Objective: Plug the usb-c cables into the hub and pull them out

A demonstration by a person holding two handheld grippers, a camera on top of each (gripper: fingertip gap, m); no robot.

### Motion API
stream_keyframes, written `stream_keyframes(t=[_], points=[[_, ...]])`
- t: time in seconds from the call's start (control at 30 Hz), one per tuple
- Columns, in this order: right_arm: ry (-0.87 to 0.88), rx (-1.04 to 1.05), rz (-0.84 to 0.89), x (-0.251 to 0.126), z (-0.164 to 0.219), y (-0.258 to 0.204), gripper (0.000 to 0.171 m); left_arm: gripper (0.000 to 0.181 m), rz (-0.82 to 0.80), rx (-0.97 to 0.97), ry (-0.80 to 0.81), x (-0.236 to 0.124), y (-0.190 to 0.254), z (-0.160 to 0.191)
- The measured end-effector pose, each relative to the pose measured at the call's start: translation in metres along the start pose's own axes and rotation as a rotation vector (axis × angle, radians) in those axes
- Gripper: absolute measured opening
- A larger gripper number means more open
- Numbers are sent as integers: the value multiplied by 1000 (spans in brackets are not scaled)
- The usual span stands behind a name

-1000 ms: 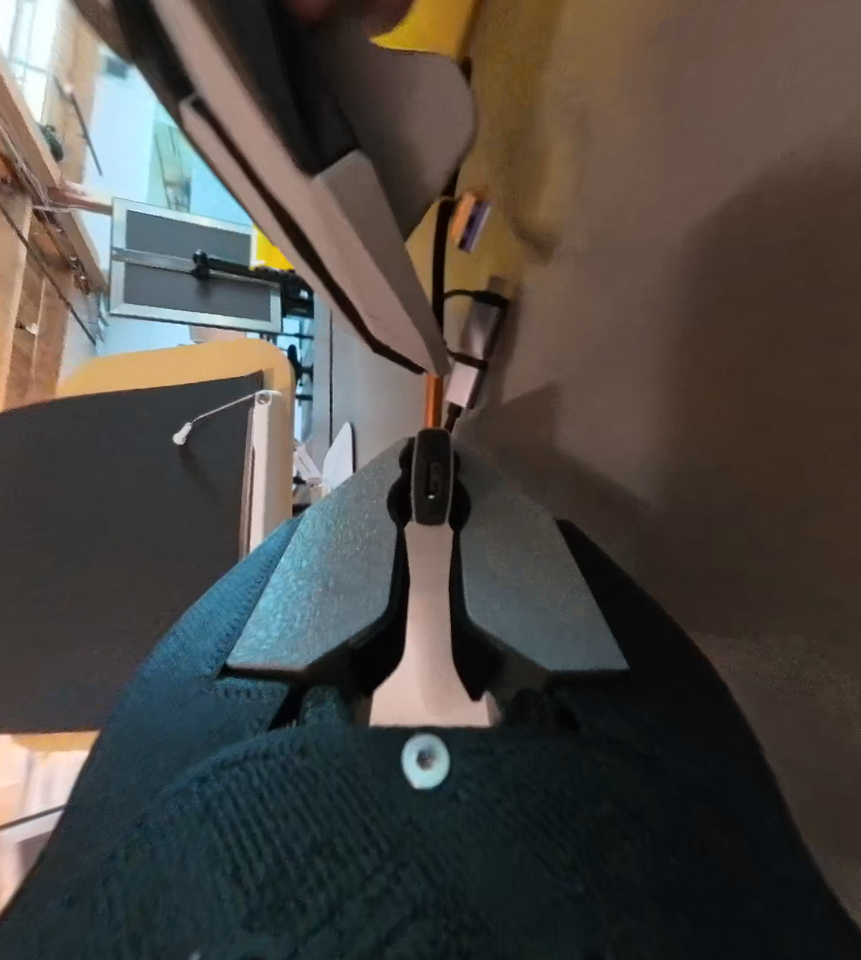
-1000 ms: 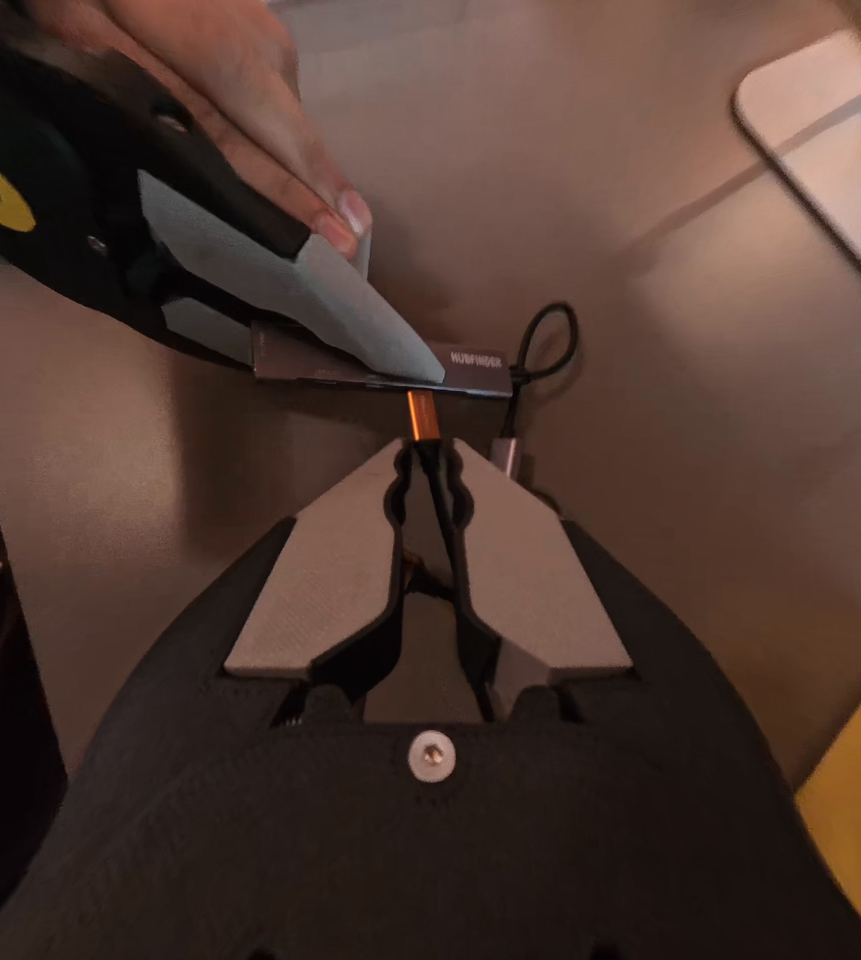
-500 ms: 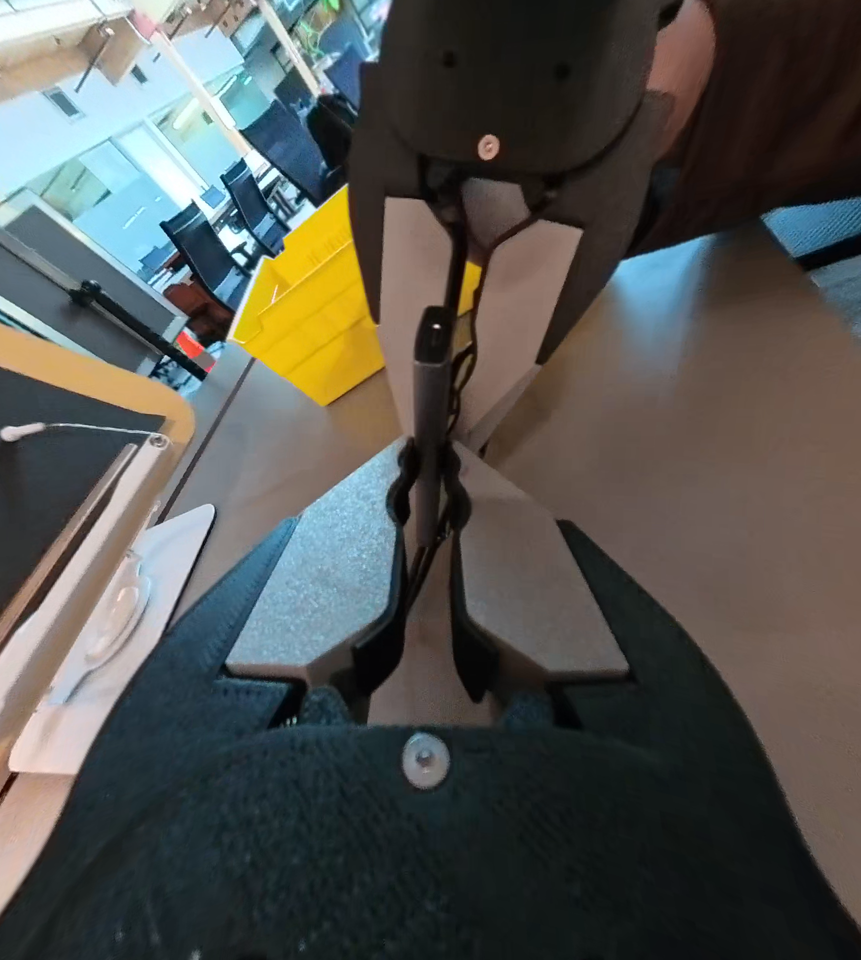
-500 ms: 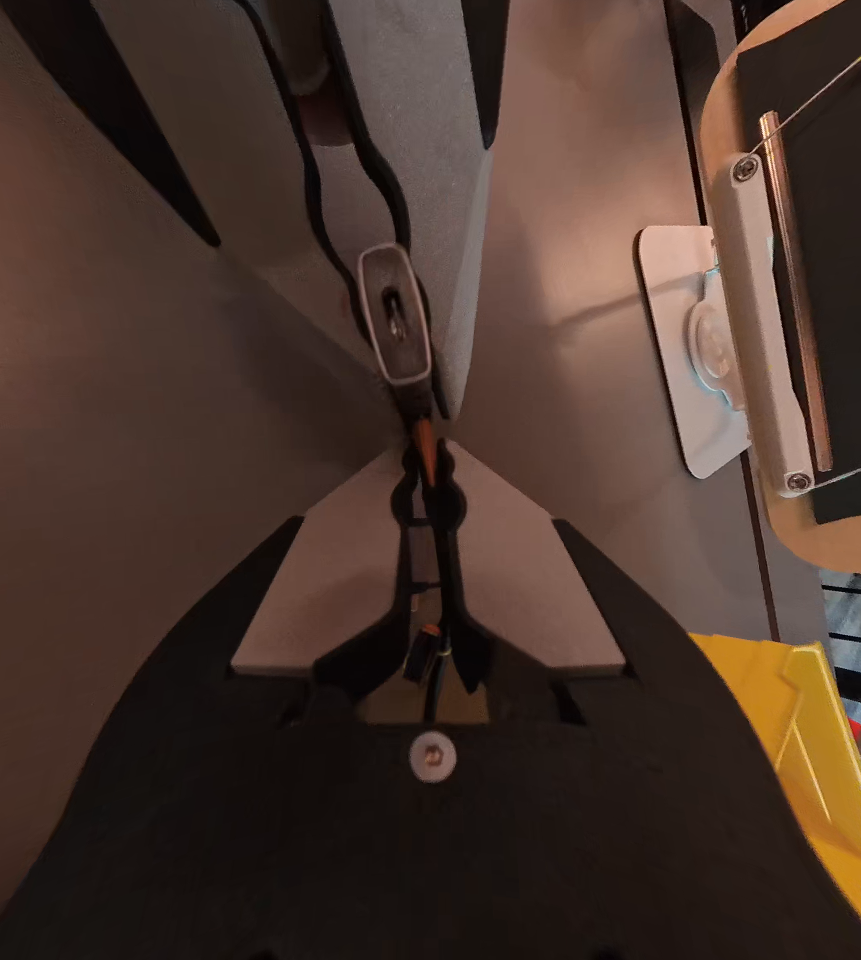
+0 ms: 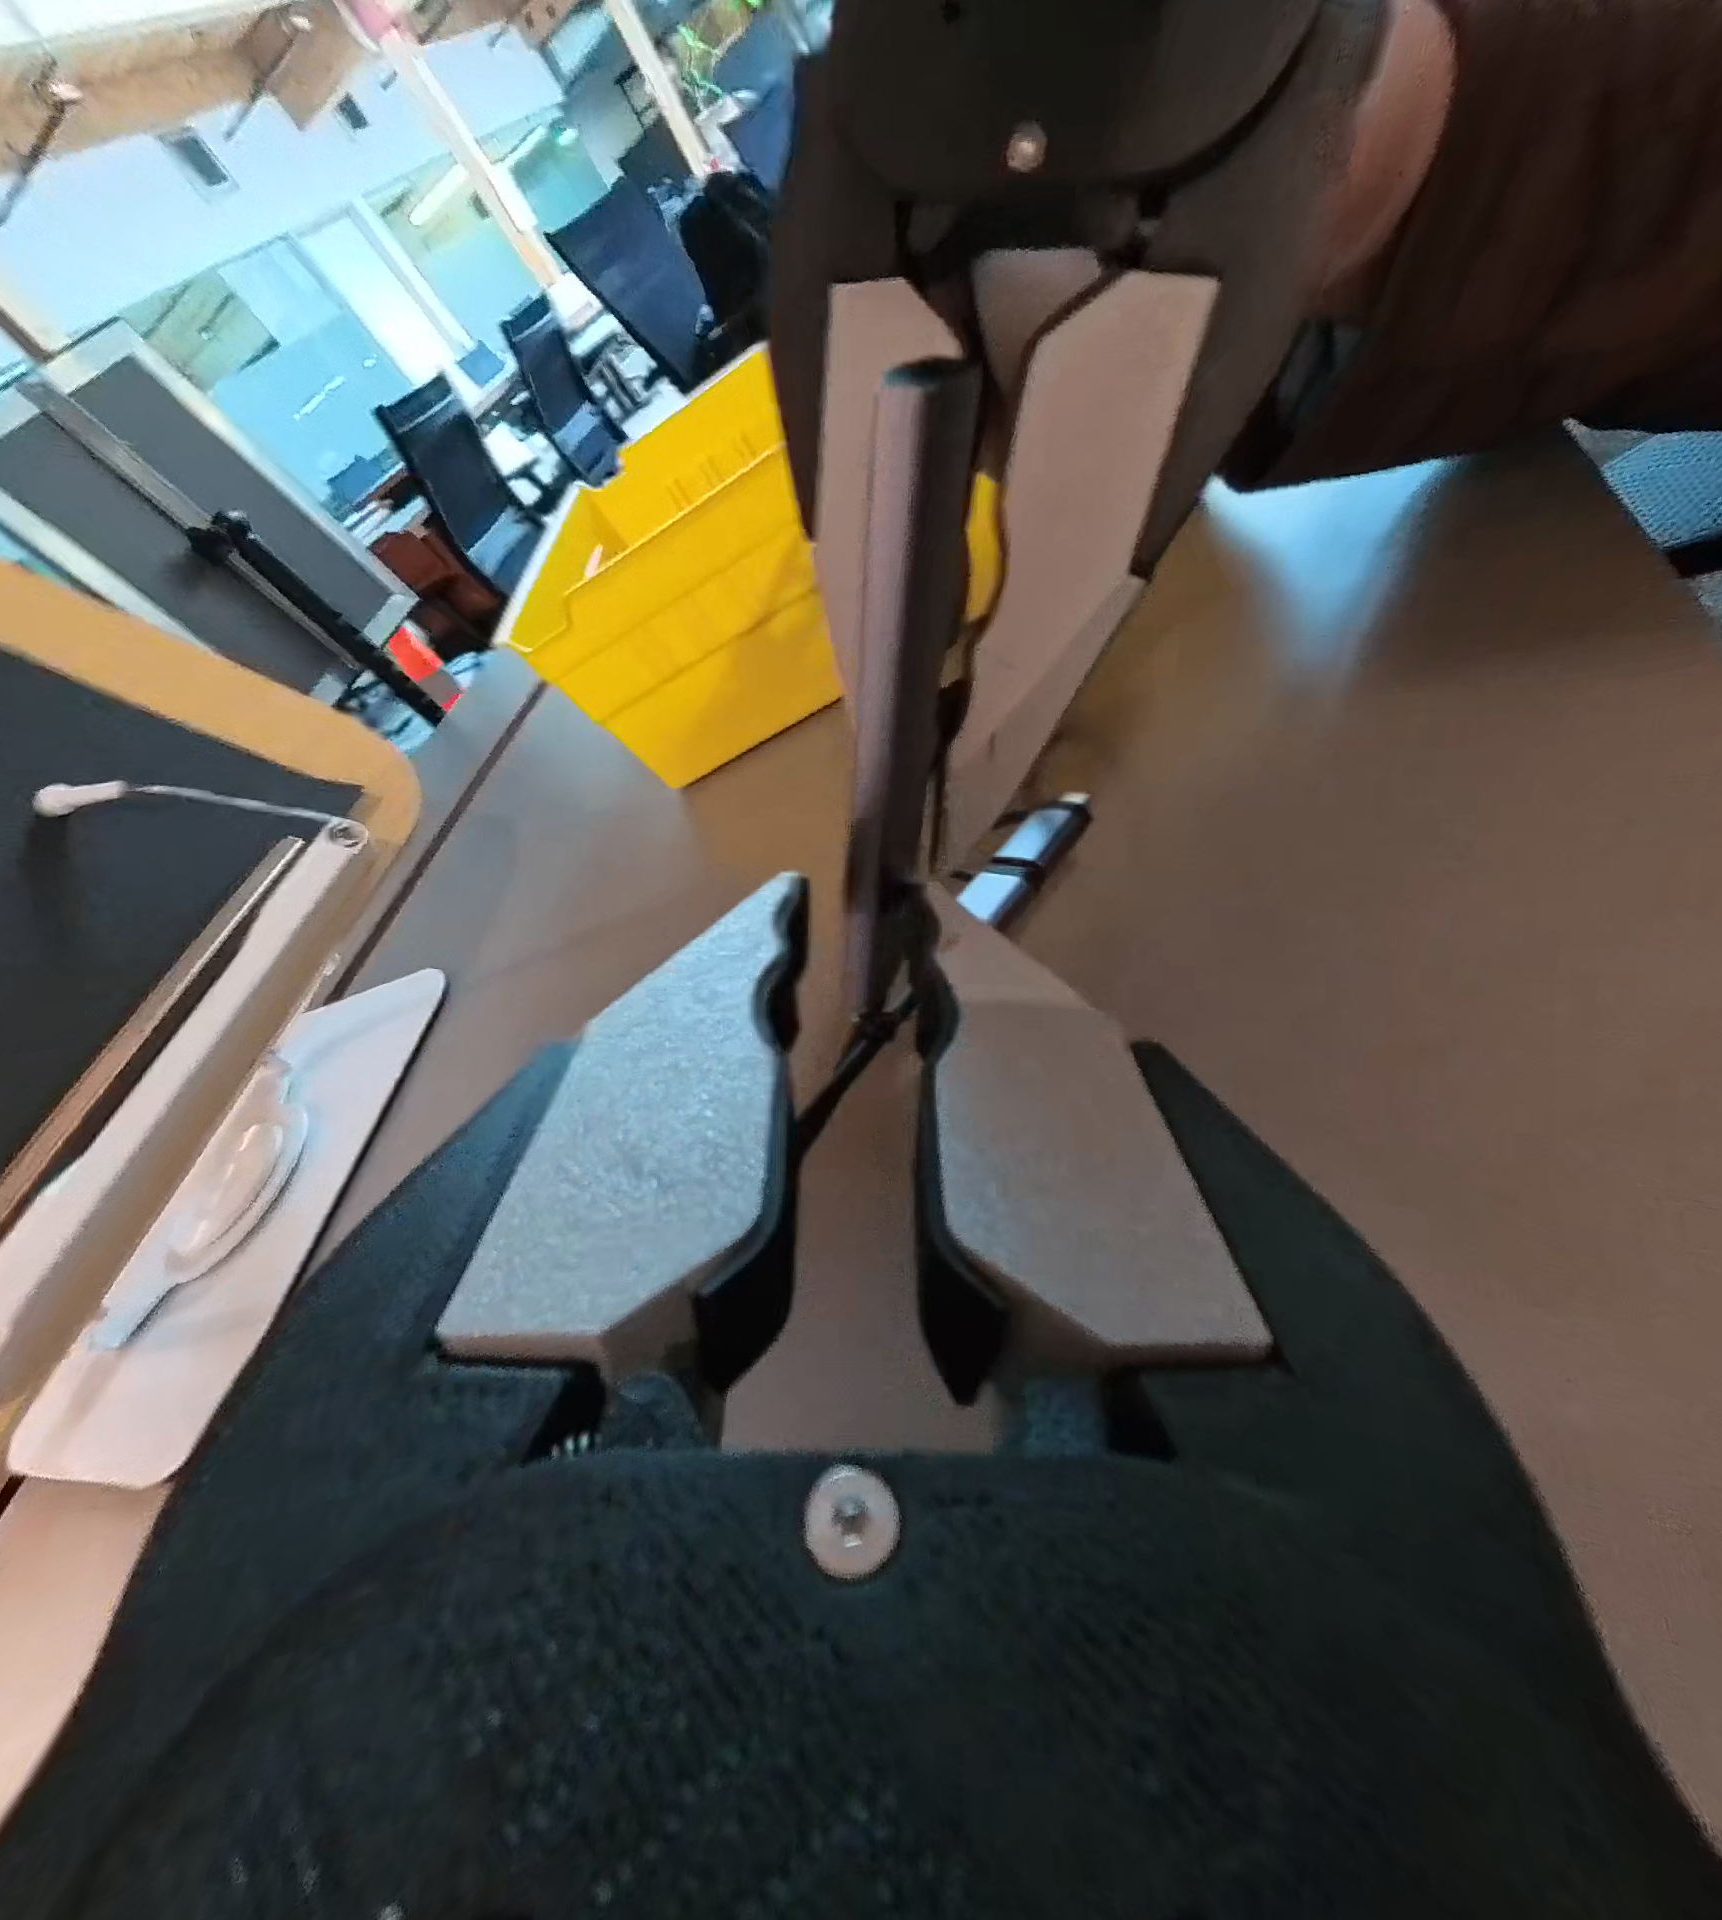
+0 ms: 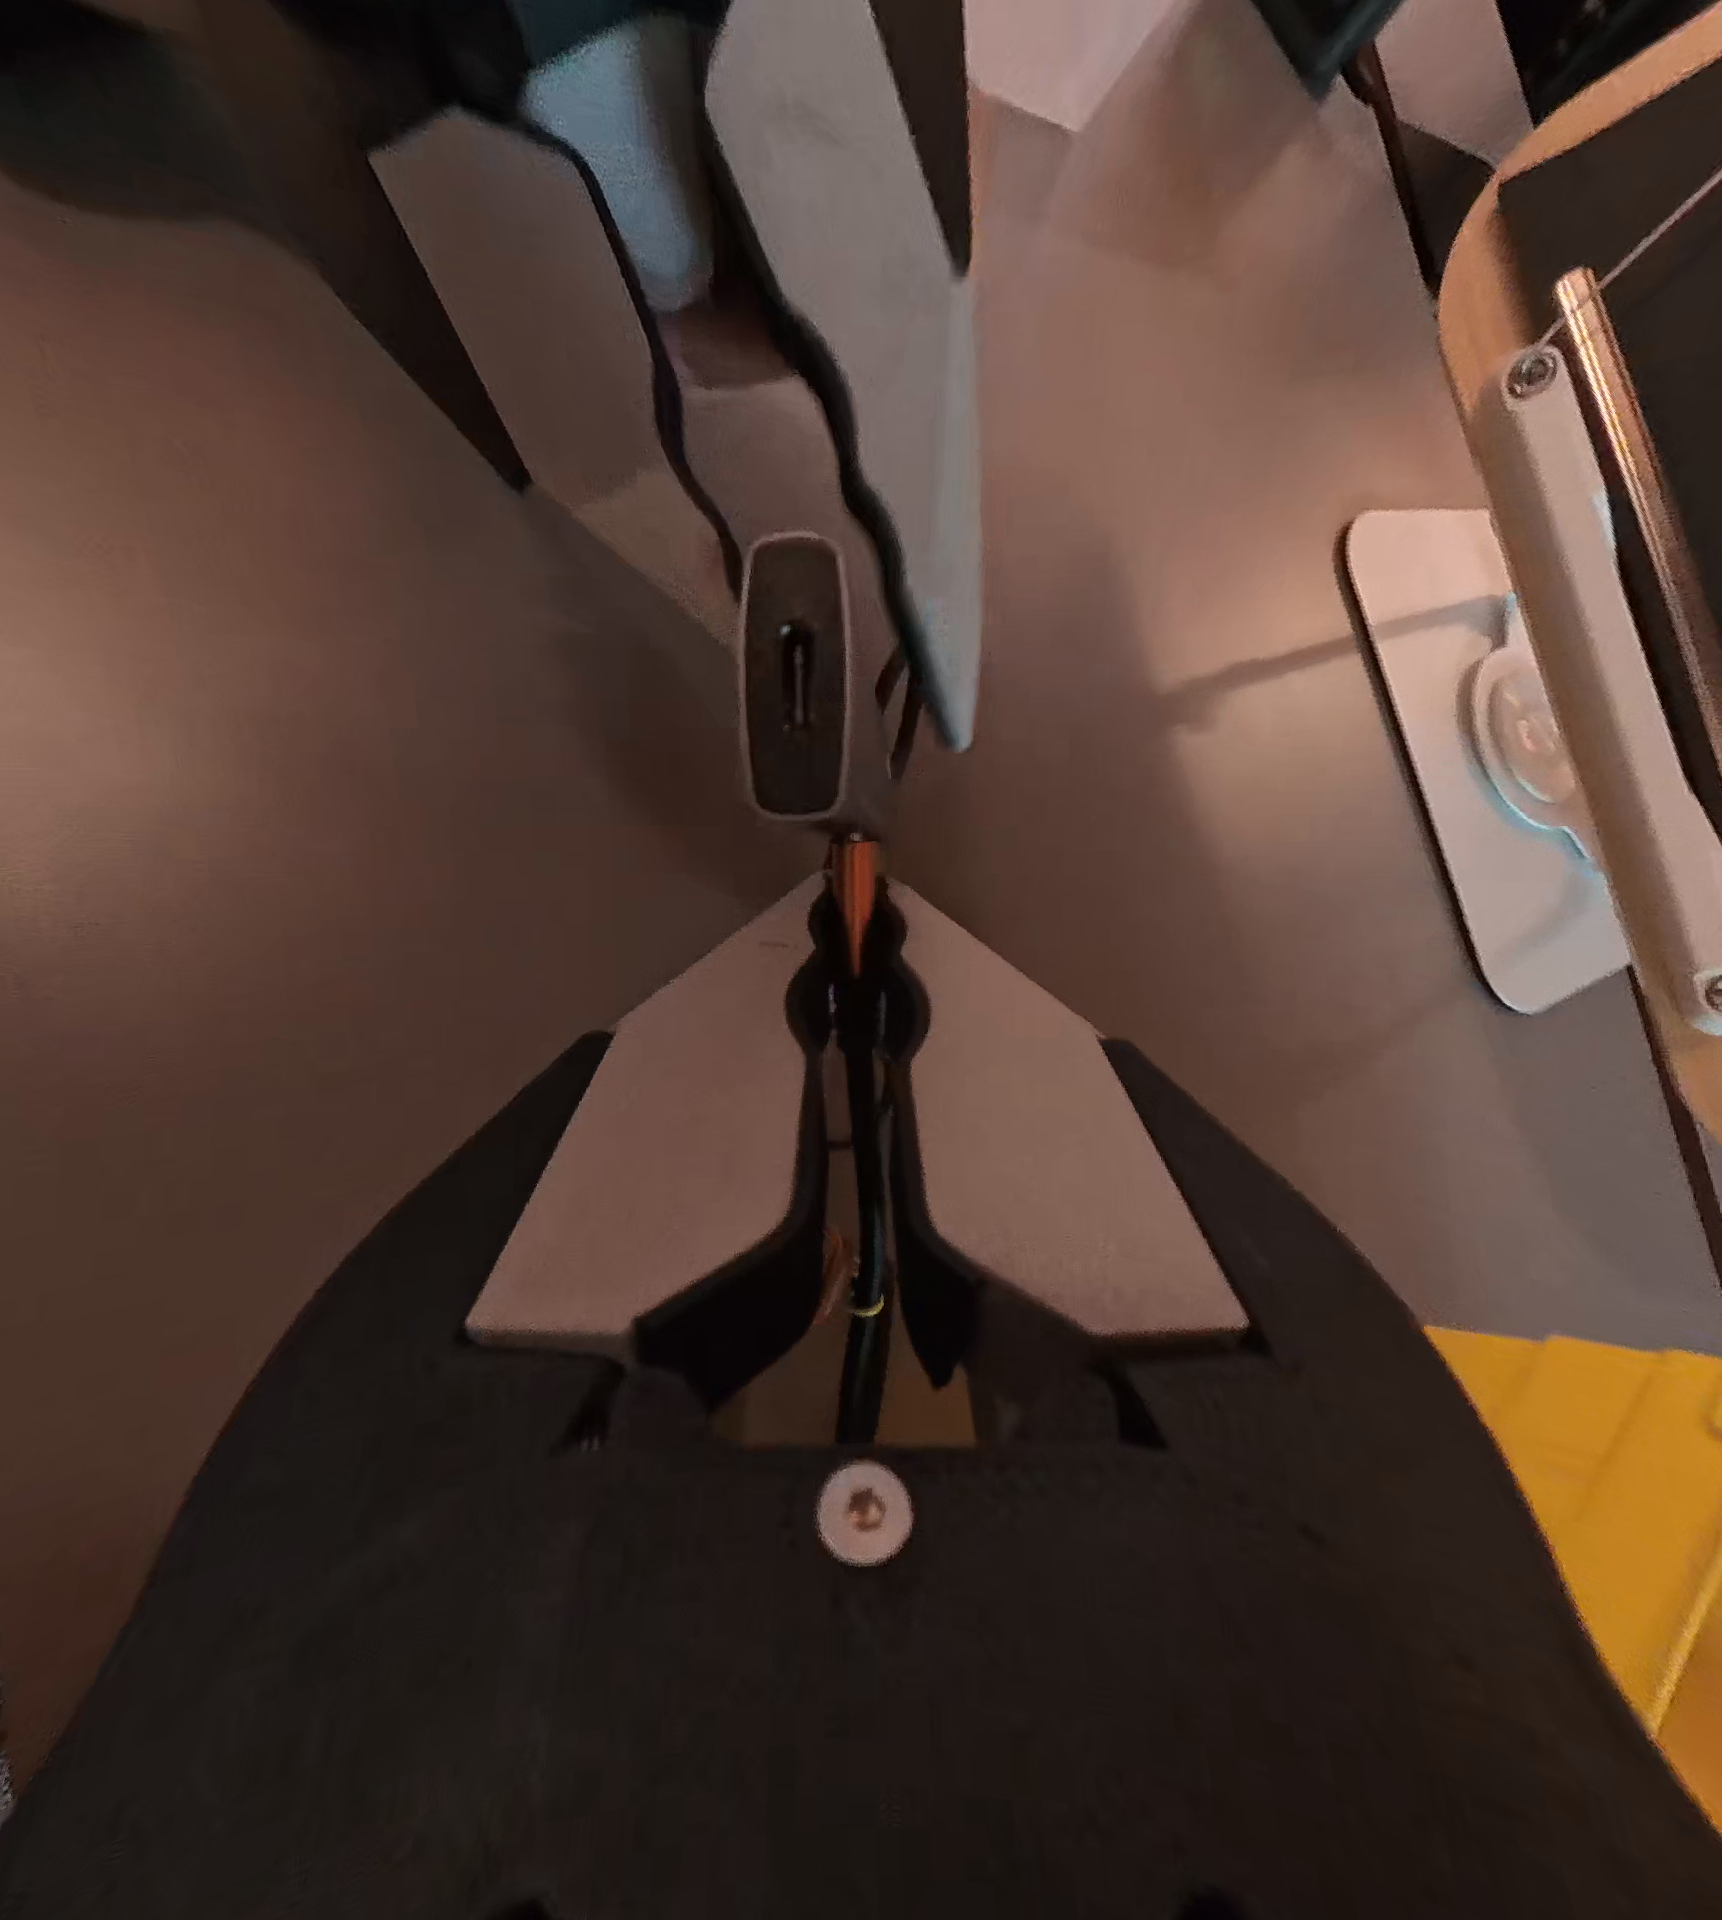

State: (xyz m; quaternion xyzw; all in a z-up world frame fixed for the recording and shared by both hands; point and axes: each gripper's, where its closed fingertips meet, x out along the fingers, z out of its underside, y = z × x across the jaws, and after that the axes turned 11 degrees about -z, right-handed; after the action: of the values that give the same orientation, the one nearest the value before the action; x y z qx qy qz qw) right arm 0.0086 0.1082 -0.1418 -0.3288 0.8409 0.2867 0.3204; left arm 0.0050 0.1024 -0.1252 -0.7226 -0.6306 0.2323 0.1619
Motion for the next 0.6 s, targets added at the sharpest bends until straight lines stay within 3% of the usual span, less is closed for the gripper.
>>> stream_keyframes(t=[0.03,0.27,0.37,0.47,0.6], points=[[9,-2,-1,0,-1,-1,3,9,17,23,-2,0,5,0],[140,12,-9,-1,-16,1,6,7,32,1,-17,-2,3,-3],[185,-3,-47,-1,-22,-5,26,7,31,-11,-36,0,3,-1],[215,35,-25,-4,-25,1,9,7,47,-28,-67,3,6,5],[204,70,17,-7,-25,11,7,9,-5,-76,-87,7,-3,6]])
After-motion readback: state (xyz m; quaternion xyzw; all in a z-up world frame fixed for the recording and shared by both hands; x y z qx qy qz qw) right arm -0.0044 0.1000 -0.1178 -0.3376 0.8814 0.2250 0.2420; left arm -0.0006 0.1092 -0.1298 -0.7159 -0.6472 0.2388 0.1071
